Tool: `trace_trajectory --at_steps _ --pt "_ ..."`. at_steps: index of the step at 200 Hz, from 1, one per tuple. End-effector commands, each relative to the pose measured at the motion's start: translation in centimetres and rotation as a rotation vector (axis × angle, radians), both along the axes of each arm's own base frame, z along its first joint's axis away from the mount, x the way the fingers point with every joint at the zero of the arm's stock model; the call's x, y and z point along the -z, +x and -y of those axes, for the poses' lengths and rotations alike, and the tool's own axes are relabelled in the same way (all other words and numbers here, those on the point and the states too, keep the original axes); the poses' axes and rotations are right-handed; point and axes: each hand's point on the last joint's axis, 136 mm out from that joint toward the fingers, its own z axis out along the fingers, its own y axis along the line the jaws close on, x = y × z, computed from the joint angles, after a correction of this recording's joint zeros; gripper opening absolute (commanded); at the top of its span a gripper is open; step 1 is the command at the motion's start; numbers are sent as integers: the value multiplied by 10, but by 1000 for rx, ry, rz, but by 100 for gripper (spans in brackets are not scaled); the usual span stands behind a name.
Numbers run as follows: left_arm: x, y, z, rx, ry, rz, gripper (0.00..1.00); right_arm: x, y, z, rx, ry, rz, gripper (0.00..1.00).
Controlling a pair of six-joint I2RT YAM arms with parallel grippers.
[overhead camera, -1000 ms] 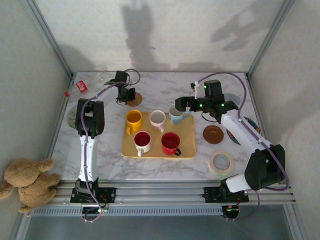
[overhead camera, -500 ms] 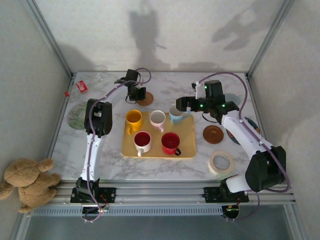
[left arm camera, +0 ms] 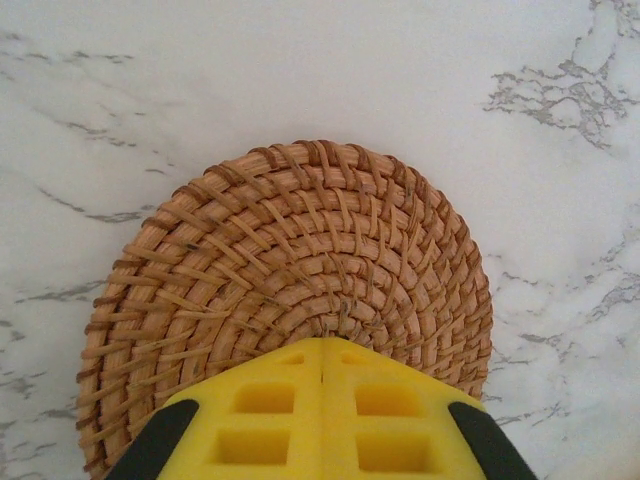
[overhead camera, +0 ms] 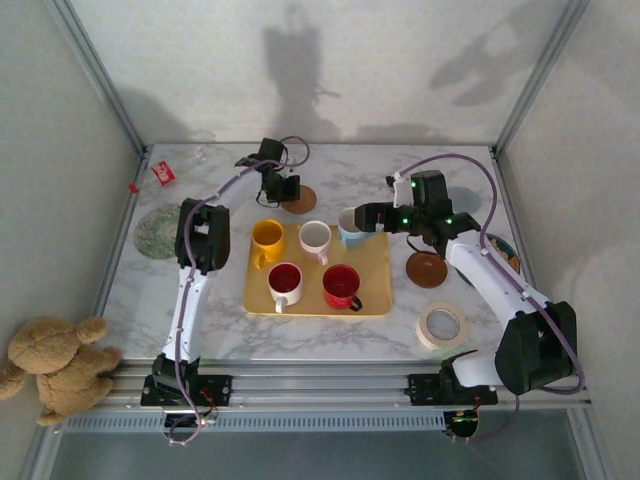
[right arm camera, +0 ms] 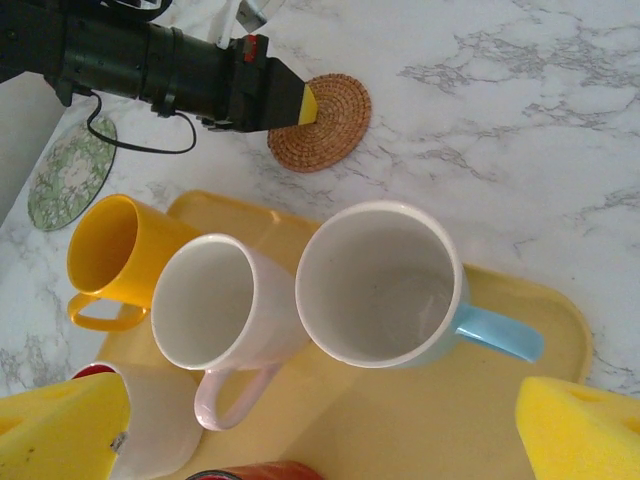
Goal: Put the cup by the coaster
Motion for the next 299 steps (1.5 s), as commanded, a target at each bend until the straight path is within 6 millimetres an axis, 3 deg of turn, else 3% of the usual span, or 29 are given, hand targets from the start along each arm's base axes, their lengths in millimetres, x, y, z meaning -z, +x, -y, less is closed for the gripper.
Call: trace_trajectory --at_steps 1,102,134,171,195,239,264,299 --pt "26 -19 14 31 1 -96 0 -5 -3 -1 -12 -5 29 99" --pt "24 -18 15 25 16 -95 0 1 -6 1 -18 -19 26 99" --pt "11 -12 15 15 13 -59 18 2 -6 1 -14 -25 21 99" --pt "-12 -2 18 1 -12 -22 29 1 -4 0 -17 -21 26 99" --pt "-39 6 17 -10 -4 16 40 -3 -2 -1 -17 -18 29 99" --pt "-131 19 8 -50 5 196 53 -14 1 3 0 -38 37 99" --pt "-179 14 -4 -66 36 282 56 -19 1 4 5 -39 43 99" --pt "-217 -3 -31 -107 131 337 62 -24 -2 6 9 -37 51 99"
